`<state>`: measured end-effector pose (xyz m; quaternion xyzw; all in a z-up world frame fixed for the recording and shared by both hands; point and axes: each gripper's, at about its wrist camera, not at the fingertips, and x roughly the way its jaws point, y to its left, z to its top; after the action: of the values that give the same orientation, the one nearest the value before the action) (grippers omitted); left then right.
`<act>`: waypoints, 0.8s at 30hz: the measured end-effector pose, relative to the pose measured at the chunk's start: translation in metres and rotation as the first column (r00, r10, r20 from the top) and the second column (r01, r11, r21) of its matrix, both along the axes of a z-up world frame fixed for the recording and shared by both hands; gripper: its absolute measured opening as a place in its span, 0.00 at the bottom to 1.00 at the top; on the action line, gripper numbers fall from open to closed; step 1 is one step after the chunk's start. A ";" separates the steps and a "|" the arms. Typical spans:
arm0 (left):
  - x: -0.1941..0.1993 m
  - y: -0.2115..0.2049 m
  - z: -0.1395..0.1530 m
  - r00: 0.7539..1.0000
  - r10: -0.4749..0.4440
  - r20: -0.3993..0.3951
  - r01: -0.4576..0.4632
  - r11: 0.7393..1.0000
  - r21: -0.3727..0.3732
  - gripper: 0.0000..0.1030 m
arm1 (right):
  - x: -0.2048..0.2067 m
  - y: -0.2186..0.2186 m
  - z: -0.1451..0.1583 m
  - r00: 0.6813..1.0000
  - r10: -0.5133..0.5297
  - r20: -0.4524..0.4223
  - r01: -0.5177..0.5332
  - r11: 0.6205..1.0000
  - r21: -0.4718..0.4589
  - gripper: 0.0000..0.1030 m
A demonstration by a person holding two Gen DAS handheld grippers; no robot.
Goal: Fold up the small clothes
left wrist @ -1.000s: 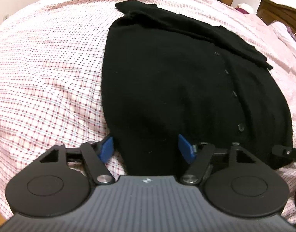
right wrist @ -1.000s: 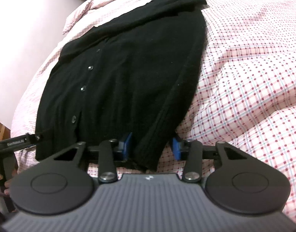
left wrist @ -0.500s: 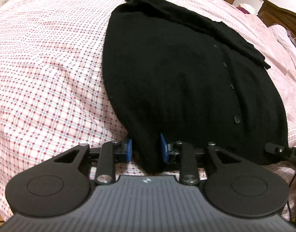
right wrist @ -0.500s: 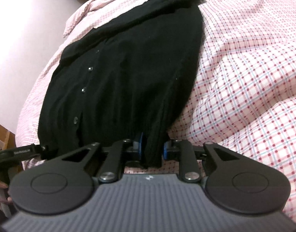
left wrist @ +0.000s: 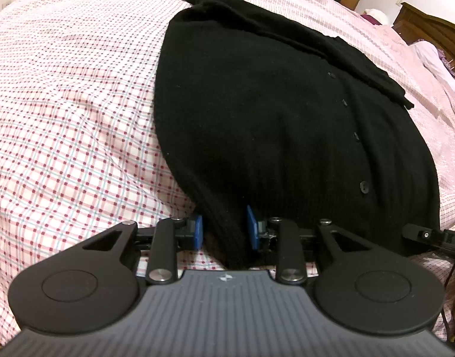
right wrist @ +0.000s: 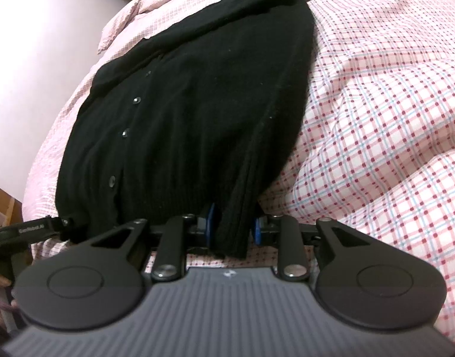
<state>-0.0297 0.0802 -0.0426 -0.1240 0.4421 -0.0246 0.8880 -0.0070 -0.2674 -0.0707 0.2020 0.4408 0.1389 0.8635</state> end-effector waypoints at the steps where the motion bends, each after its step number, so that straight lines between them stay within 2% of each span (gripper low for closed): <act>1: -0.001 0.001 0.002 1.000 0.002 0.009 -0.002 1.000 -0.006 0.28 | -0.001 -0.001 0.001 1.000 -0.002 0.010 0.002 1.000 0.003 0.20; 2: -0.002 0.002 0.004 1.000 0.002 0.018 -0.002 1.000 -0.017 0.21 | -0.003 -0.002 0.003 1.000 -0.003 0.021 0.003 1.000 0.009 0.11; 5: -0.007 0.008 0.013 0.998 0.003 0.055 0.001 0.997 -0.083 0.14 | -0.007 -0.008 0.012 0.998 -0.019 0.059 0.015 0.998 0.054 0.09; 10: -0.010 0.014 0.035 0.991 -0.014 0.133 0.037 0.985 -0.168 0.12 | -0.013 -0.021 0.035 0.990 -0.058 0.131 0.037 0.986 0.162 0.09; 17: 0.004 0.013 0.067 0.974 -0.027 0.225 0.064 0.985 -0.158 0.12 | -0.008 -0.025 0.070 0.972 -0.072 0.222 0.019 0.972 0.232 0.09; 22: 0.035 0.023 0.095 0.958 0.036 0.285 0.011 0.987 -0.162 0.09 | 0.020 -0.025 0.095 0.960 -0.089 0.267 0.012 0.961 0.277 0.09; 24: 0.047 0.025 0.104 0.960 0.046 0.275 -0.003 0.988 -0.155 0.09 | 0.034 -0.025 0.103 0.955 -0.097 0.279 0.013 0.957 0.288 0.09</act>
<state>0.0177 0.1055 0.0615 -0.1924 0.3084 -0.0646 0.9293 0.0265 -0.2921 0.0324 0.3132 0.2793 0.2044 0.8844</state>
